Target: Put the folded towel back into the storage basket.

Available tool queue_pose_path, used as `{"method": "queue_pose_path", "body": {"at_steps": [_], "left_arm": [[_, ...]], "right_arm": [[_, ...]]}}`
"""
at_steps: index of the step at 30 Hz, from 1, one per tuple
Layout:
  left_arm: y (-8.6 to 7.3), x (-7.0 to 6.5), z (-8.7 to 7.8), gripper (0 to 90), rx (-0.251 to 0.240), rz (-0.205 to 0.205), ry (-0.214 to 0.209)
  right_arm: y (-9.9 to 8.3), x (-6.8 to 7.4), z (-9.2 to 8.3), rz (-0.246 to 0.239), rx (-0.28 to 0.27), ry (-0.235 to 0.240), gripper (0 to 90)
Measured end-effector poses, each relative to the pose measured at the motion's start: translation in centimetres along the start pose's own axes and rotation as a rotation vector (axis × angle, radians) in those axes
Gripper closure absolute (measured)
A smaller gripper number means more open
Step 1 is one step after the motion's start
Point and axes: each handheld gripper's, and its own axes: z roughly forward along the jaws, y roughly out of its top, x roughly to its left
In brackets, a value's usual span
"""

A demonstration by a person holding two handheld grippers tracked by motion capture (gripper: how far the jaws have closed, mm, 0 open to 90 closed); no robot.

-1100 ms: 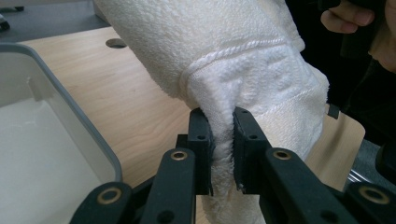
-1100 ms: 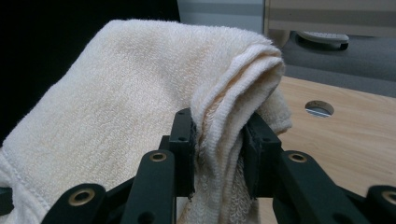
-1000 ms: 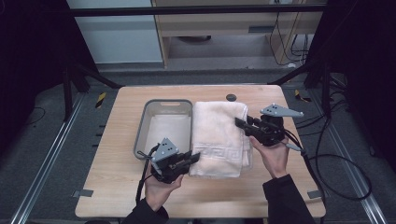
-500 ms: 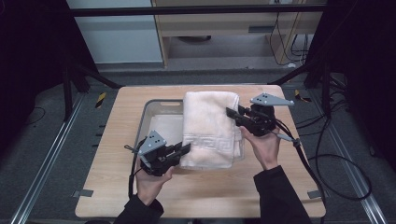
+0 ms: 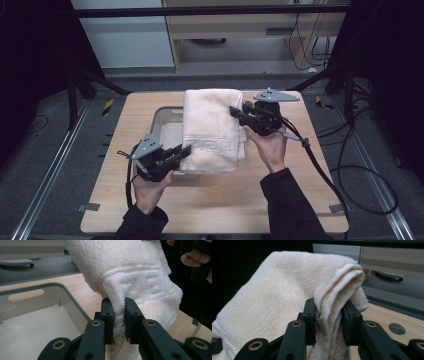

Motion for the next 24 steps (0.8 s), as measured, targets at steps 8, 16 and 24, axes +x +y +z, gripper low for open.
{"method": "queue_pose_path", "body": {"at_steps": [8,16,24], "left_arm": [[0.5,1.5,-1.1,78.9,-0.013,-0.012,0.049],[0.7,2.9,-2.2,78.9,-0.031,-0.032,0.096],[0.8,4.2,-2.7,79.0,-0.032,-0.034,0.147]], "right_arm": [[1.2,1.3,1.8,-0.014,-0.010,0.009,68.6],[2.0,2.6,3.5,-0.021,-0.025,0.015,68.6],[2.5,3.4,5.3,-0.020,-0.028,0.023,68.6]]}}
